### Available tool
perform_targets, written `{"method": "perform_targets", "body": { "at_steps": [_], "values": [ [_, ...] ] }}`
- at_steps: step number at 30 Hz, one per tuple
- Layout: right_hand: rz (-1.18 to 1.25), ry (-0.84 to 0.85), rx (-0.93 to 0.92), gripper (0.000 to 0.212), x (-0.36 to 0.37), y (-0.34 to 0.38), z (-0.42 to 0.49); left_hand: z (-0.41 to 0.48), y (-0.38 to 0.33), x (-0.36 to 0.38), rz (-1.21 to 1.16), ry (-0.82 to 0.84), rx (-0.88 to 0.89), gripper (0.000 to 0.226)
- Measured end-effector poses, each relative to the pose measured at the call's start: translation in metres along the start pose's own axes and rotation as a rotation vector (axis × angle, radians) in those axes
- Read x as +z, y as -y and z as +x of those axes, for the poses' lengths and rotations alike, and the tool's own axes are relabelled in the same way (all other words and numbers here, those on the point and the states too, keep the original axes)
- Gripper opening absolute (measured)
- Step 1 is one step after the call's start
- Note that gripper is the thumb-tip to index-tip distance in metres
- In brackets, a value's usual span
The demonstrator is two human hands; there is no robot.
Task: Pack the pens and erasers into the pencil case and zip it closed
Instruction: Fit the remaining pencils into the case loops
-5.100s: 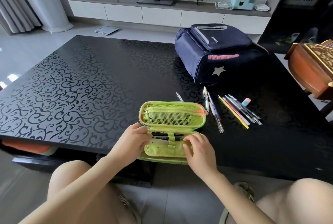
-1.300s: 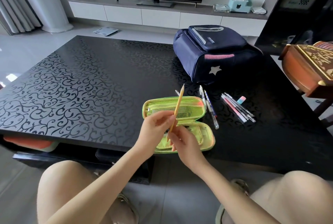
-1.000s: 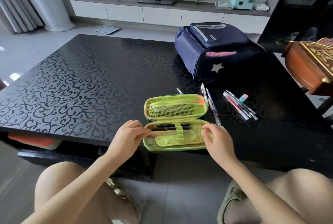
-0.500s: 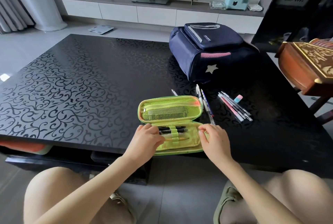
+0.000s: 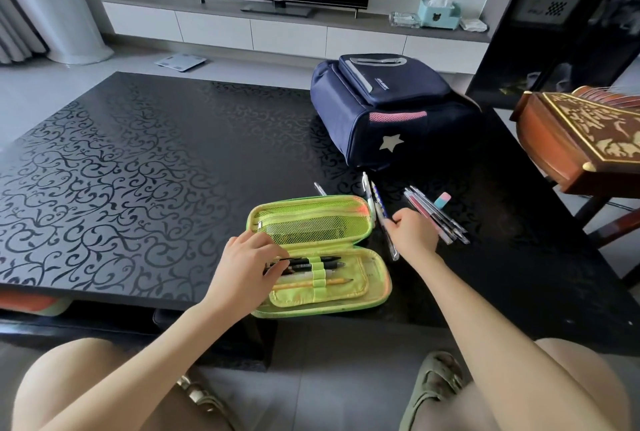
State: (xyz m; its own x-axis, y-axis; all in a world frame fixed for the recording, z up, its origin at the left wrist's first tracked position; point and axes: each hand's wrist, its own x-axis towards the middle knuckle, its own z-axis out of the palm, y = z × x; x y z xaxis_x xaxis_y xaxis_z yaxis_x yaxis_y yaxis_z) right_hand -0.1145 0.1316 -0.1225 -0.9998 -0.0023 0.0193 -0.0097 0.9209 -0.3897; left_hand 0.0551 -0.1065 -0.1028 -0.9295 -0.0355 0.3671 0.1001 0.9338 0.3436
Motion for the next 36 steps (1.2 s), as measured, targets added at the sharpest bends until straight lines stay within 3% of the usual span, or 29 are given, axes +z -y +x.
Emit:
{"method": "perform_targets", "body": {
  "at_steps": [4,7,12,14,16,18,20,23,27,30,34,36],
  "values": [
    [0.002,0.124,0.153,0.014,0.004,0.023,0.006,0.002,-0.003,-0.004,0.009,0.009,-0.007,0.01],
    [0.154,0.154,0.274,0.016,0.004,0.024,0.009,0.001,-0.004,-0.008,0.001,0.017,-0.002,0.011],
    [0.384,-0.004,0.359,0.015,-0.009,0.014,0.006,0.001,-0.006,-0.01,-0.045,-0.009,-0.033,0.013],
    [0.593,-0.071,0.331,0.013,-0.02,0.017,-0.011,0.001,-0.013,-0.012,-0.12,-0.018,-0.078,0.015],
    [0.885,0.014,0.26,0.008,-0.031,0.03,-0.045,0.003,-0.026,-0.015,-0.257,0.017,-0.188,0.022],
    [1.046,0.208,0.166,0.004,-0.033,0.046,-0.087,0.006,-0.04,-0.018,-0.467,0.074,-0.325,0.03],
    [1.09,0.354,0.094,0.004,-0.025,0.059,-0.124,0.006,-0.055,-0.019,-0.748,0.073,-0.426,0.03],
    [1.177,0.466,0.066,0.004,-0.012,0.071,-0.155,0.0,-0.07,-0.02,-1.112,-0.078,-0.54,0.016],
    [1.128,0.537,-0.013,0.015,-0.004,0.071,-0.165,-0.016,-0.067,-0.022,-1.282,-0.106,-0.629,0.02],
    [0.898,0.459,-0.096,0.012,0.001,0.056,-0.159,-0.028,-0.042,-0.027,-1.098,-0.126,-0.619,0.016],
    [0.461,0.132,-0.213,0.012,-0.005,0.024,-0.134,-0.053,0.013,-0.03,-0.229,-0.019,-0.22,0.015],
    [0.366,0.088,-0.234,0.011,-0.006,0.013,-0.126,-0.063,0.025,-0.027,-0.054,0.056,-0.108,0.015]
  ]
}}
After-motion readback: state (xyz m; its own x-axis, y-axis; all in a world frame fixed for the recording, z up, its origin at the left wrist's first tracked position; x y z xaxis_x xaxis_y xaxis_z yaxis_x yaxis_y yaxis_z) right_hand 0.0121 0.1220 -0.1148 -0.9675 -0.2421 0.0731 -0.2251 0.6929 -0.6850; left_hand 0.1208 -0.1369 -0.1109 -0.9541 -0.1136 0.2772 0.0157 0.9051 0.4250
